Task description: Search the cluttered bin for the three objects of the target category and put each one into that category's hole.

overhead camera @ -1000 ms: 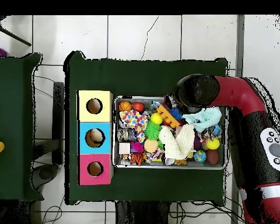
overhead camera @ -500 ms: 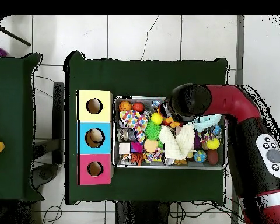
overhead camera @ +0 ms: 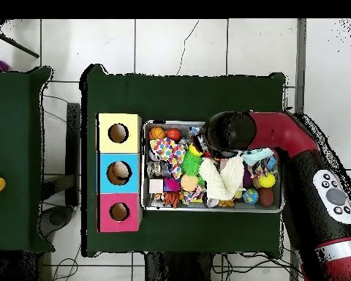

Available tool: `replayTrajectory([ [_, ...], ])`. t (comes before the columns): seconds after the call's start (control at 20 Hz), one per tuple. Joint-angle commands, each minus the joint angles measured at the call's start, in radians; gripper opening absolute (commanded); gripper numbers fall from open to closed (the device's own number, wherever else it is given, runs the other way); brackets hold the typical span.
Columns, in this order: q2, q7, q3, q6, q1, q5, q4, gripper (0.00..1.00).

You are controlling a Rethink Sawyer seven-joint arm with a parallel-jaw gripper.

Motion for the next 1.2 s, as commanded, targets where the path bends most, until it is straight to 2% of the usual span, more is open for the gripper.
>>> replayTrajectory([
  [0.05, 0.059, 0.093, -0.045, -0.092, 0.022, 0.016, 0.066, 1.0],
  [0.95, 0.105, 0.095, -0.08, -0.152, 0.061, 0.036, 0.054, 1.0],
  [1.2, 0.094, 0.138, -0.129, -0.134, 0.106, 0.021, 0.033, 1.0],
])
